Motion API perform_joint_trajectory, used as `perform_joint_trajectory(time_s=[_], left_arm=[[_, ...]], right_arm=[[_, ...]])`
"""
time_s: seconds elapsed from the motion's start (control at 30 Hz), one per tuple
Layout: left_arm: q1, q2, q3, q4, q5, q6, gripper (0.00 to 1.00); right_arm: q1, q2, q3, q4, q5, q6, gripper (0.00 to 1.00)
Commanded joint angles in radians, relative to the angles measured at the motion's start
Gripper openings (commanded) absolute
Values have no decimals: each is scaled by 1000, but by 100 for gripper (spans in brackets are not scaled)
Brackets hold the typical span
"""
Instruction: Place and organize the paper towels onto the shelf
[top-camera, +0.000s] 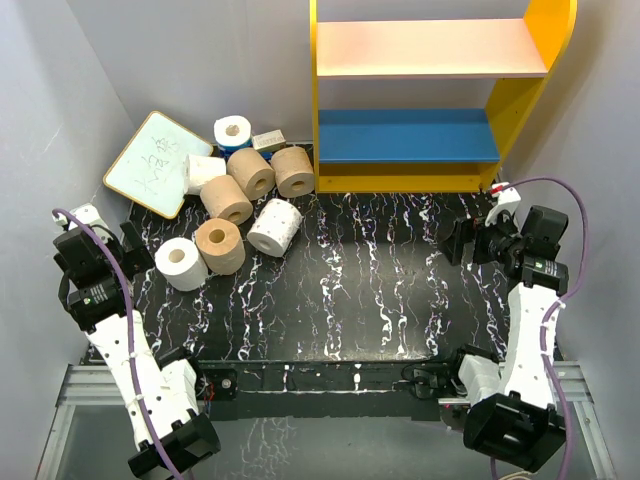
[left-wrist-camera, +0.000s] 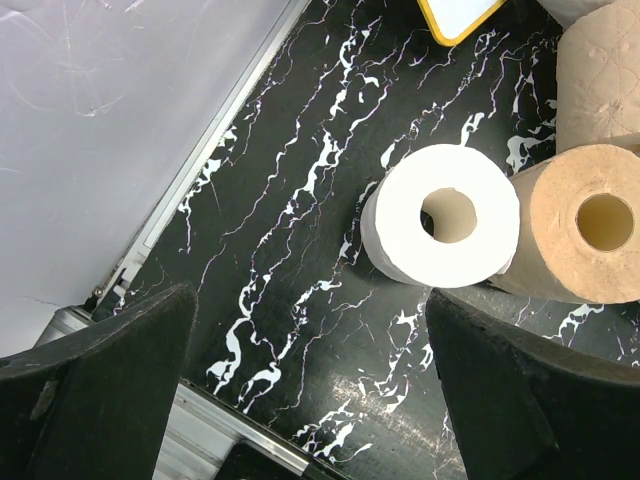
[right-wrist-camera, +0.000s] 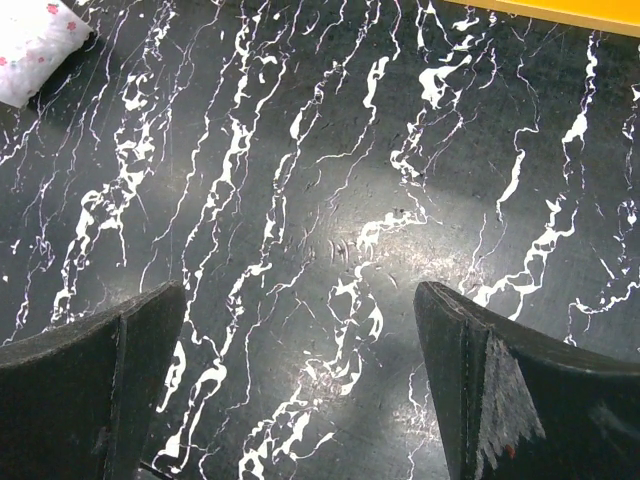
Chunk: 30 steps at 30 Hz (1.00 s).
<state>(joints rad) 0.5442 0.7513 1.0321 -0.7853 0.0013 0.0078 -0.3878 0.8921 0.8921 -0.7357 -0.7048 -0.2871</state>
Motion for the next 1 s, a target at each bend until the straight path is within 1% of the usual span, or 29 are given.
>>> perform_joint_trajectory(time_s=[0.0, 0.3, 0.4, 0.43, 0.5, 0.53, 0.63, 0.67, 0.7, 0.73, 0.8, 0.9, 0.97], left_arm=[[5, -8, -4, 4, 12, 5, 98], [4, -3, -4, 4, 6, 5, 98], [5, 9, -4, 4, -4, 1, 98], [4, 13, -4, 4, -6, 0, 98], [5, 25, -3, 4, -10, -2, 98], [5, 29, -3, 3, -13, -1, 98], [5, 29, -4, 4, -18, -4, 98], [5, 26, -5, 7, -22, -5, 98], [5, 20, -8, 9, -24, -5, 98], [5, 13, -8, 9, -21, -5, 98], [5, -3, -7, 9, -14, -3, 98], [5, -23, -9, 10, 5, 5, 98], [5, -24, -9, 11, 14, 7, 98]], right_arm=[[-4, -24, -7, 46, -13, -16, 99], [-4, 29, 2, 51, -18, 15, 99], [-5, 52, 64, 35, 118, 84, 99], [-4, 67, 89, -6, 131, 49, 99], [-4, 103, 125, -61, 50, -74, 98], [0, 133, 151, -80, 40, -110, 98], [72, 274, 257, -71, 157, -111, 98], [109, 346, 295, -88, 174, -133, 97], [150, 389, 329, -102, 179, -140, 93], [196, 420, 354, -104, 179, -136, 92], [302, 449, 372, -71, 134, -124, 92], [430, 460, 364, 8, -95, -162, 93], [463, 472, 346, 148, -241, -98, 95]])
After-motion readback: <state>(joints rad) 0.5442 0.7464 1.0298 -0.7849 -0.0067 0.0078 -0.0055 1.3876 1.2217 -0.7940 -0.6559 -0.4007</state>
